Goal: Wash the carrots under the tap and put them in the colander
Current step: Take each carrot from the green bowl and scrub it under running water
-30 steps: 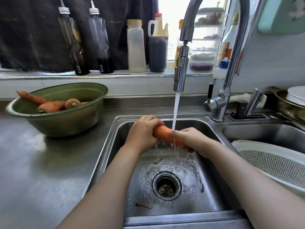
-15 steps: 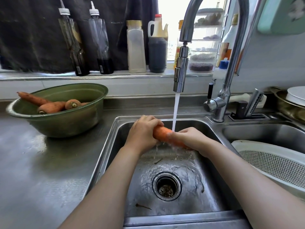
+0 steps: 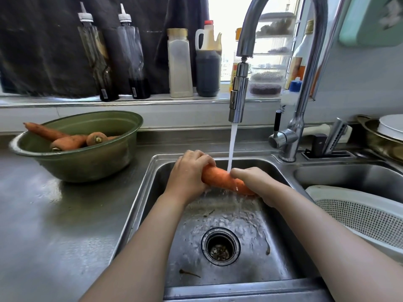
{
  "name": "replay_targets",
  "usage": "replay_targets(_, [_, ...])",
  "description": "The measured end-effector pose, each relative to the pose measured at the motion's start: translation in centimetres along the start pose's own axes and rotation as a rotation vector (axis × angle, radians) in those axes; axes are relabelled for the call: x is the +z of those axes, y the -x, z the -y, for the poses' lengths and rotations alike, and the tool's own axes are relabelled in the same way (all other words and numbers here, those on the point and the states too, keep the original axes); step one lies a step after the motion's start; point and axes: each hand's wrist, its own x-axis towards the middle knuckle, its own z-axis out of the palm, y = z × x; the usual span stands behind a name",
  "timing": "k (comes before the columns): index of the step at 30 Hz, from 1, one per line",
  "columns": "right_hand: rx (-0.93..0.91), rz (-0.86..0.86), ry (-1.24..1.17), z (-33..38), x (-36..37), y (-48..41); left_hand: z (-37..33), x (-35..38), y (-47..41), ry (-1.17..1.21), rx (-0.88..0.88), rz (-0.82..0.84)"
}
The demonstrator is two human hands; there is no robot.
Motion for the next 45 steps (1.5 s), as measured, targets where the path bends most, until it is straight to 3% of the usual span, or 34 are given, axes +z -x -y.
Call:
replay_targets(12, [0.007, -0.007, 0.024, -0.1, 0.3, -0.4, 0.2, 0.1, -0.1, -0.043, 0.017, 0.001])
replay_targets(15, [0.052, -0.04, -0.14, -0.3, -0.1, -0.7, 0.4, 0.1, 0.0, -0.081, 0.009, 0.086])
replay_targets(19, [0.024, 0.037, -0.544, -0.8, -0.6, -1.2, 0.5, 0.1, 0.1, -0.027, -0.114, 0.212])
replay_targets(23, [-0.039, 0.108, -0.594, -0.6, 0.8, -1.1, 0.7, 0.3, 0.3, 0.213, -0.218, 0.36])
replay_targets(29, [-0.123, -0.117, -0.429, 1.1, 2.4, -0.1, -0.7, 0.1, 0.9, 0.709, -0.467, 0.767])
replay_targets(32, [-0.111, 0.035, -0.602, 1.1, 2.0, 0.0, -1.0, 0.4, 1.2, 1.032, -0.601, 0.929])
replay_targets(34, [-0.101, 0.208, -0.772, 0.8, 1.4, -0.1, -0.9, 0.3, 1.2, 1.246, -0.665, 0.969])
replay_targets(36, [-0.089, 0.276, -0.828, 0.5, 1.4, -0.3, -1.0, 0.0, 1.1, 1.352, -0.703, 0.969])
replay_targets(41, [0.091, -0.064, -0.889, 1.4, 3.0, -1.0, -3.2, 0.2, 1.2, 1.089, -0.627, 0.908])
replay_targets(45, [0.175, -0.202, -0.96, 1.9, 2.3, -1.2, -3.4, 0.5, 0.8, 1.092, -0.573, 0.825])
